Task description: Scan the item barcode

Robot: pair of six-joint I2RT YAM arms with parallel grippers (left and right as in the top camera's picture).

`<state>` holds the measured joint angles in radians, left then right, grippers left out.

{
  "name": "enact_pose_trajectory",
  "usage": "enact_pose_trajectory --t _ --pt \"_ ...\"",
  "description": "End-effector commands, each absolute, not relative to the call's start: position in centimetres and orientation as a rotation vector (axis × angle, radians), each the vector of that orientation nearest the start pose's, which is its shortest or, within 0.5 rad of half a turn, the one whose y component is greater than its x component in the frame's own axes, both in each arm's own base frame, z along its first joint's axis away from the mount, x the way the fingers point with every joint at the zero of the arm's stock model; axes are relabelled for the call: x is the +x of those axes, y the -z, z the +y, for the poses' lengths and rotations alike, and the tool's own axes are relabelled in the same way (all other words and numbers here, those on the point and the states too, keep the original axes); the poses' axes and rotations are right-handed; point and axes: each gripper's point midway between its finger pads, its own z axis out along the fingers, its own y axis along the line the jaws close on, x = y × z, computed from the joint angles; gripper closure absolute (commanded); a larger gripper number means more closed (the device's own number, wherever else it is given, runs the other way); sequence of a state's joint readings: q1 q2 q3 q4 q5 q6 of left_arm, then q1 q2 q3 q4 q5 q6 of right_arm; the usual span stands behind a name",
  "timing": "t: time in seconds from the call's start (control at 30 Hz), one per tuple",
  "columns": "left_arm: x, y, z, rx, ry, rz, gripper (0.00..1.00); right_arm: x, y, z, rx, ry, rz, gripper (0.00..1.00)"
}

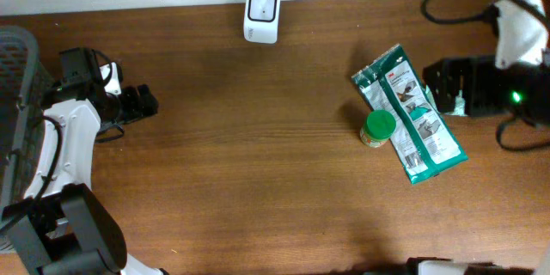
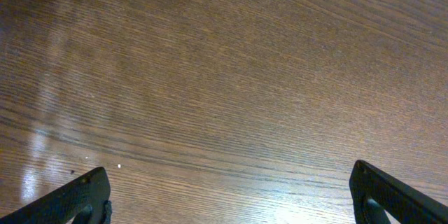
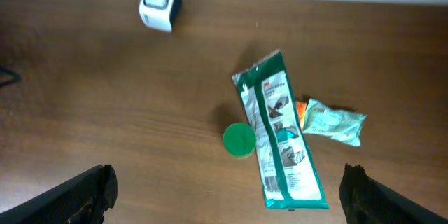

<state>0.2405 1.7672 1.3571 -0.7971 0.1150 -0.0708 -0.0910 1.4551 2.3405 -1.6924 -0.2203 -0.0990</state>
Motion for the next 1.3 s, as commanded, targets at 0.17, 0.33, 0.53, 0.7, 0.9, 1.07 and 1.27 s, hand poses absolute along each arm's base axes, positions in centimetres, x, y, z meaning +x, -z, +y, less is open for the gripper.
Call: enact_pose_trajectory --t 0.17,0.33,0.53,0.7,0.9,1.07,1.27 --pt "40.2 -10.4 7.8 -0.381 0.110 2.732 0.01 24.5 -44.6 1.7 -0.114 -0.174 2.289 0.02" --pt "40.2 -10.4 7.8 -0.381 0.110 2.732 0.01 23.6 -45.2 1.7 -0.126 -0.154 2.262 0.02" --pt "40.2 -10.4 7.8 -0.381 0.110 2.732 0.01 24.8 -46.0 1.7 -0.181 -0.123 2.187 0.02" --pt "40.2 -10.4 7.8 -0.381 0.110 2.732 0.01 27.1 -44.5 1.3 -0.185 -0.099 2.100 0.02" --pt "40.2 -10.4 7.8 -0.381 0.110 2.732 0.01 29.4 -39.2 1.1 -0.194 -0.072 1.970 0.01" --pt "40.2 -10.4 7.8 -0.381 0.110 2.732 0.01 28.5 -34.9 1.3 -0.206 -0.047 1.815 0.02" --pt "40.2 -10.4 7.8 -0.381 0.110 2.732 0.01 26.1 -29.3 2.5 -0.246 -0.041 1.636 0.02"
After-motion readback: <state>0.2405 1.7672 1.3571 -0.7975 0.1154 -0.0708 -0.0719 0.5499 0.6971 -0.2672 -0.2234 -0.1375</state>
